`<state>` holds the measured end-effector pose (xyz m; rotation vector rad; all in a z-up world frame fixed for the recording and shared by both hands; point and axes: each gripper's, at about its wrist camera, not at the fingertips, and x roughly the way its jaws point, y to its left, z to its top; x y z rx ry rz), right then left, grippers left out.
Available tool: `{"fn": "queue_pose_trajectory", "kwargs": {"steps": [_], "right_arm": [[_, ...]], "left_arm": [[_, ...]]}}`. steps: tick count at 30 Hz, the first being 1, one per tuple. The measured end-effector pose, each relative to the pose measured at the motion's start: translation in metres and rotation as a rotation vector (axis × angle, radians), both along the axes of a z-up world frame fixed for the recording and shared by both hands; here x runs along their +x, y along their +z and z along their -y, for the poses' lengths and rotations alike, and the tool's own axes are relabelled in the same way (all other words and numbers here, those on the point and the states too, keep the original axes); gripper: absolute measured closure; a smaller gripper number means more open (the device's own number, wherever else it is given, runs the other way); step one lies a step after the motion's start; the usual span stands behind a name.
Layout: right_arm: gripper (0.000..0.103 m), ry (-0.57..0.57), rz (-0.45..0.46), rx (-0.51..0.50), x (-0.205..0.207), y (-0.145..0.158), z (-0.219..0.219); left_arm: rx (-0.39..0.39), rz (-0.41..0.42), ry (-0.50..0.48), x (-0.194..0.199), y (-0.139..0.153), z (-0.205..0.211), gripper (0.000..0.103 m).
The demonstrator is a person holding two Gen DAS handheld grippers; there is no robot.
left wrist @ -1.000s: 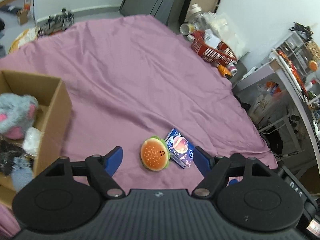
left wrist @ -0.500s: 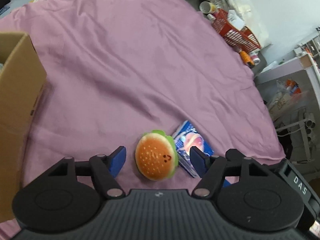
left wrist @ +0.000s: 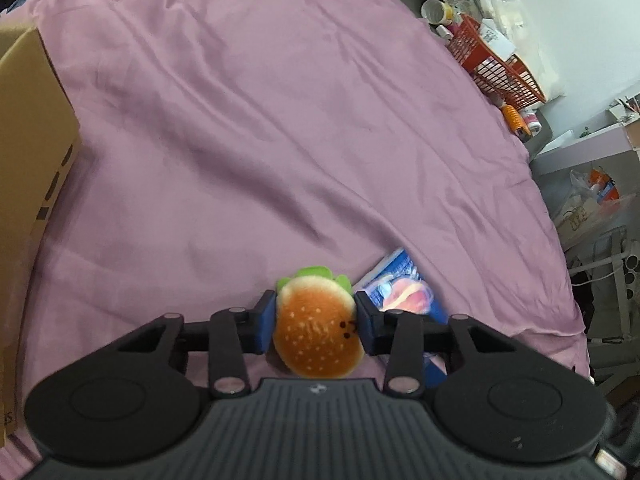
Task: Organize soft objects
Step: 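Lift and carry the burger and card pack over the box with both tools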
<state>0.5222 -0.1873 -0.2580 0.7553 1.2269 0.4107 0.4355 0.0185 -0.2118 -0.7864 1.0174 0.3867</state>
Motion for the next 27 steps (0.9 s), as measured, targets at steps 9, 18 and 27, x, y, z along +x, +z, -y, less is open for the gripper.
{"fn": "queue_pose_trajectory", "kwargs": {"steps": [9,18,27], "right_arm": [[0.084,-0.012,0.135,-0.04,-0.019,0.04,0.008],[0.085,-0.081,0.225,-0.042,-0.05,0.069,0.037],[0.085,-0.105,0.302,-0.039,-0.077,0.097,0.041]], "left_arm": [[0.035,0.031,-0.027,-0.017,0.021,0.001,0.064],[0.107,0.066,-0.105,-0.036,0.049,0.017,0.064],[0.126,0.1,-0.092,-0.076,0.074,0.01,0.064]]}}
